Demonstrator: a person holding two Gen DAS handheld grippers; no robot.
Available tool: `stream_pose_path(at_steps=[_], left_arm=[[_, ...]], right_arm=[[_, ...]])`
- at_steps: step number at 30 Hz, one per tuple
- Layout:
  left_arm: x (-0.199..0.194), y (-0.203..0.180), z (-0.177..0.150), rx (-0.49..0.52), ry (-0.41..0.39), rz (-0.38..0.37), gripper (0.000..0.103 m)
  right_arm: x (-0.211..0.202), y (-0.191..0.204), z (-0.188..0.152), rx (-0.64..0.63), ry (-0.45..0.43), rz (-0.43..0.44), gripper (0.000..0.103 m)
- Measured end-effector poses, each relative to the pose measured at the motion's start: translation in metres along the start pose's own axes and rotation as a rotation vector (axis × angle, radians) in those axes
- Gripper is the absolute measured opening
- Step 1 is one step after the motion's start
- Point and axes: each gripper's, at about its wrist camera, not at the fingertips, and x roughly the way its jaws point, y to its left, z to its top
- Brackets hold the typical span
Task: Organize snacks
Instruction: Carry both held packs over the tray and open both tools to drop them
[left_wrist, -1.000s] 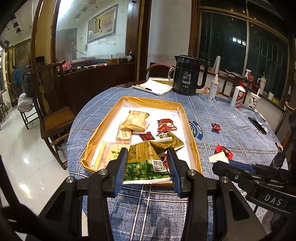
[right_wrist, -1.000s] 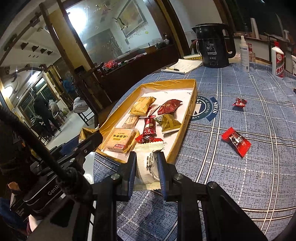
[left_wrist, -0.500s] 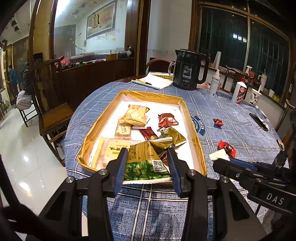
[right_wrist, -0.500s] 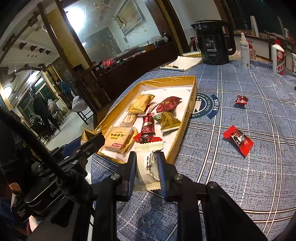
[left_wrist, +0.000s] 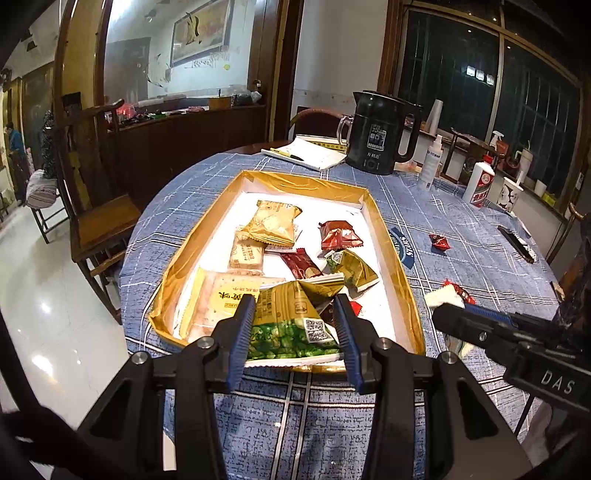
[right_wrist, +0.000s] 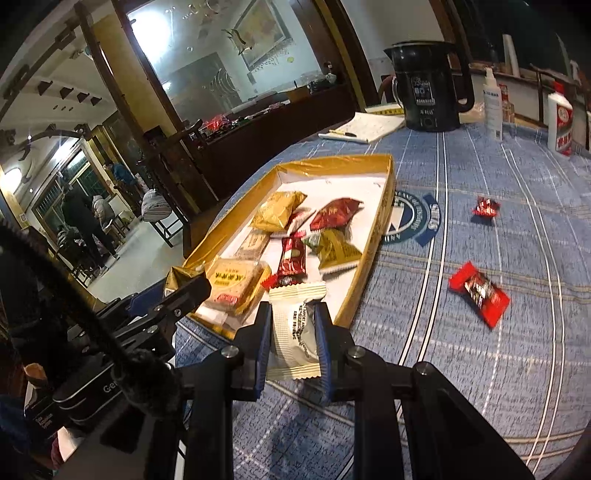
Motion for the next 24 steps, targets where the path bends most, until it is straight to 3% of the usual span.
stream_pose_path(at_steps=[8, 19, 24], left_arm=[[0.001, 0.021, 0.028, -0.026, 0.007, -0.06, 0.045], [0.019, 0.035, 0.081, 0.007, 0.001, -0.046, 0.045], [0.047, 0.046, 0.088, -0.015, 0.056, -0.042, 0.045]], right_arm=[[0.007, 0.001, 0.028, -0.013, 0.011, 0.05, 0.022], [0.026, 0.01, 0.077, -0.08, 0.006, 0.054, 0.022], [0.048, 0.008, 0.088, -0.089, 0.038, 0.046, 0.022]])
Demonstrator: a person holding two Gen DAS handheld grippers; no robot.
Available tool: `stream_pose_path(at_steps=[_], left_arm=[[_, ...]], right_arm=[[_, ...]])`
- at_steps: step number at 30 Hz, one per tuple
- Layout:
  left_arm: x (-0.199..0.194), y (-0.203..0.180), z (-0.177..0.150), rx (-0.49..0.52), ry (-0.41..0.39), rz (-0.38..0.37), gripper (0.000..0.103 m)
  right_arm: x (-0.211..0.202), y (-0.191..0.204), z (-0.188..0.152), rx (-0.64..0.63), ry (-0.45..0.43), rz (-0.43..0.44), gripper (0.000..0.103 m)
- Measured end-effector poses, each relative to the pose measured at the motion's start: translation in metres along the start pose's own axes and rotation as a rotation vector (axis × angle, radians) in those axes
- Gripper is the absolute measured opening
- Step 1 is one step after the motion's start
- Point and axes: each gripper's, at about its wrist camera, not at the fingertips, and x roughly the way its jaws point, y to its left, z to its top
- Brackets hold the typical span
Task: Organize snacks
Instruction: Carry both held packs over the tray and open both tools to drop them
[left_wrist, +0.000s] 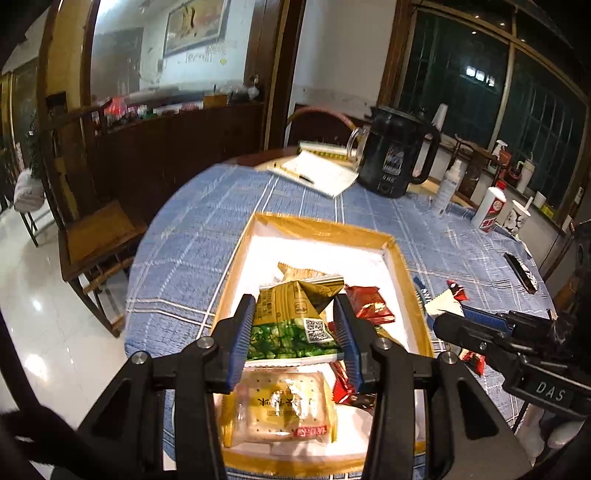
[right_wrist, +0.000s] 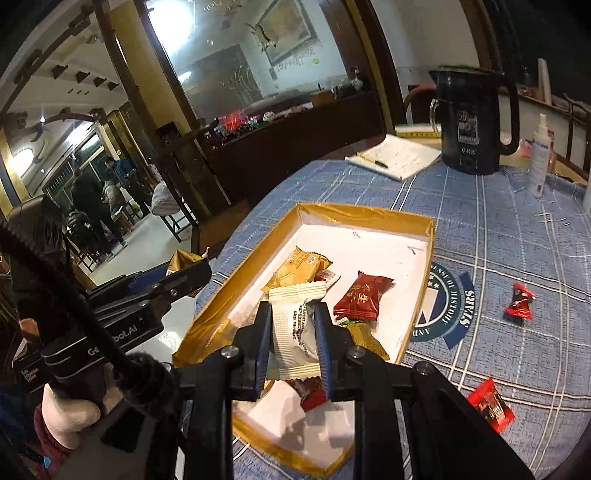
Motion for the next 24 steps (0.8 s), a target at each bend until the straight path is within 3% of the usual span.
stream_pose_path(at_steps=[7, 19, 24], left_arm=[[0.045, 0.013, -0.017, -0.054, 0.12, -0.004, 0.045], [0.069, 0.024, -0.022, -0.1, 0.185, 0.0, 0.046], [0.059, 0.026, -0.022, -0.135, 0.157, -0.035, 0.061]], right_arm=[[0.047, -0.012, -0.009, 0.024, 0.105, -0.023, 0.022], [0.082, -0.014, -0.023, 0.004, 0.189, -0.053, 0.022], [0.085, -0.012, -0.026, 0.001, 0.195, -0.057, 0.025]])
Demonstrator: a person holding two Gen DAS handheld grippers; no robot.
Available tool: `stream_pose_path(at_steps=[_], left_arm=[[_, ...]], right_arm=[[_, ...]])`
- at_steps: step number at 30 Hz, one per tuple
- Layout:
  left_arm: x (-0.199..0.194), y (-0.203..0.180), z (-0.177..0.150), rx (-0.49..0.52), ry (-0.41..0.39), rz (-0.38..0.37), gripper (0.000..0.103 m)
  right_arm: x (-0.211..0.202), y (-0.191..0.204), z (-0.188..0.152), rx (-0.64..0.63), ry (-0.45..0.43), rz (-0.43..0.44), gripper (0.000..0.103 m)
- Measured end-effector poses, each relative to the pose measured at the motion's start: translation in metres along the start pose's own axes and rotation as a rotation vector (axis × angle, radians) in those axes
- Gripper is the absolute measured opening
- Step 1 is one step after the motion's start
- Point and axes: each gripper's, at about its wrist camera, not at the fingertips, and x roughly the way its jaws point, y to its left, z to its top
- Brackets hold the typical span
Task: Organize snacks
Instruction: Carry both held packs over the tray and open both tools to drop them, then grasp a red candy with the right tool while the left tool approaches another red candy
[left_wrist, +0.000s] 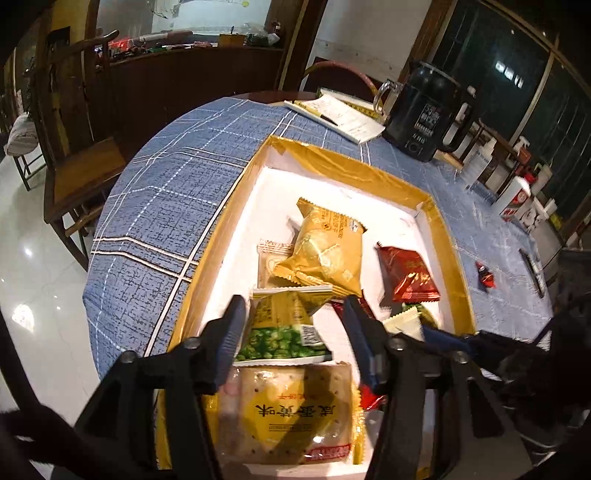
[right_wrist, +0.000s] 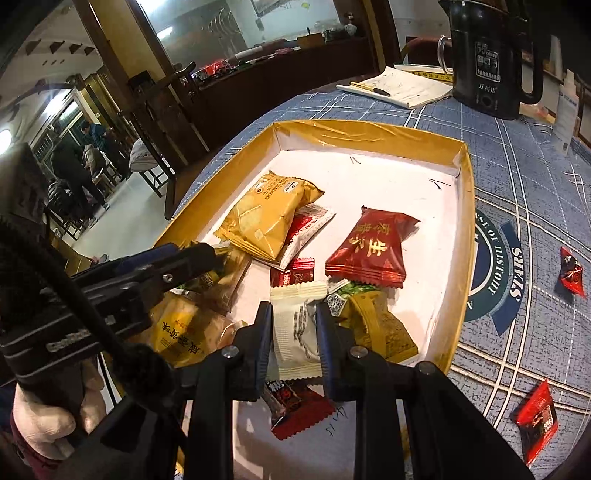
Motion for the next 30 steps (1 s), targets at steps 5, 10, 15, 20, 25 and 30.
stream_pose_path(at_steps=[5, 10, 15, 20, 25, 30], left_arm=[[-0.018, 0.001, -0.001, -0.045, -0.046, -0.024, 0.074], [-0.039, -0.004, -0.007, -0.086, -0.079, -0.057, 0.08], [-0.07, -0.02, -0.021, -0.089, -0.136, -0.096, 0.08], [-0.097, -0.051, -0.039, -0.05, -0.169, -0.157, 0.08], [-0.106, -0.079, -0.054, -0.018, -0.138, -0.22, 0.08], [-0.11, -0.109, -0.068, 0.026, -0.12, -0.227, 0.08]], right_arm=[[-0.006, 0.004, 0.001, -0.002, -0.022, 0.003, 0.037], [-0.023, 0.006, -0.001, 0.002, -0.061, 0.013, 0.042], [-0.048, 0.006, -0.007, 0.015, -0.098, 0.023, 0.044], [-0.079, 0.0, -0.021, 0.03, -0.138, 0.023, 0.047], [-0.109, -0.016, -0.035, 0.053, -0.179, 0.014, 0.047], [-0.139, -0.043, -0.052, 0.086, -0.222, -0.001, 0.049]])
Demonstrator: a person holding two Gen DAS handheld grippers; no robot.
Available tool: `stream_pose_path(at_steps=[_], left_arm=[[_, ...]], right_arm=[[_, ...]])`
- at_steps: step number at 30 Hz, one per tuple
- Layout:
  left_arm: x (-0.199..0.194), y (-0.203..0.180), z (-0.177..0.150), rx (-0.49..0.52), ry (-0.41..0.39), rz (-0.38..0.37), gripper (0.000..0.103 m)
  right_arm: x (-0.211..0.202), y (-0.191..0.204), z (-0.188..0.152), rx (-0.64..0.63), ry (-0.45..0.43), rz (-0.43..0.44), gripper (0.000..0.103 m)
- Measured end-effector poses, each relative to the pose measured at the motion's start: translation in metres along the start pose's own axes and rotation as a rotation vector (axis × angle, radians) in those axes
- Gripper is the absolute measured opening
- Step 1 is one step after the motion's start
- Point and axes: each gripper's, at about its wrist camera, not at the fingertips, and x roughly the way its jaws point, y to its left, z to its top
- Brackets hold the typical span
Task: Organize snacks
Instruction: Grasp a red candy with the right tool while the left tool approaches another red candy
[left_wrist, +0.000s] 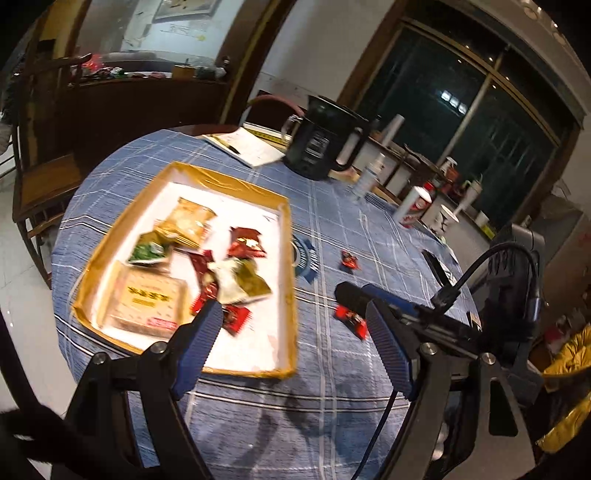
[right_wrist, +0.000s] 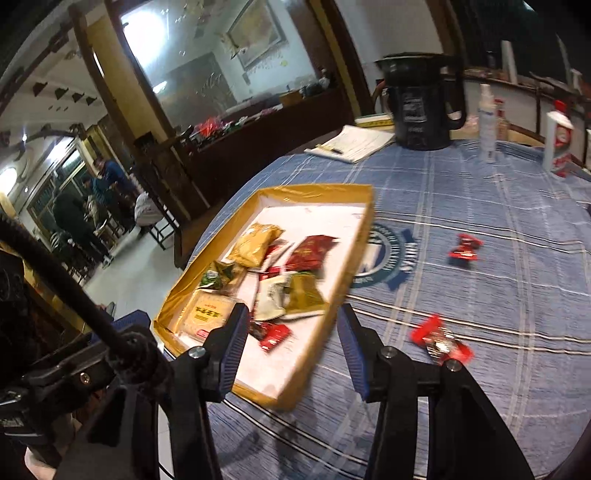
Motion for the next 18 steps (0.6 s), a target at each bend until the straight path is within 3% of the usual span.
stream_pose_path(at_steps=[10, 18], left_arm=[[0.019, -0.046, -0.008, 0.072, 0.038, -0.017, 0.081], [0.049, -0.044, -0.01, 0.052, 0.087, -0.012, 0.081]], right_arm=[[-0.03, -0.087, -0.012, 0.1, -0.022, -0.098, 0.051], [-0.029, -0.151, -0.021, 0.209, 0.001, -0.147, 0.051]])
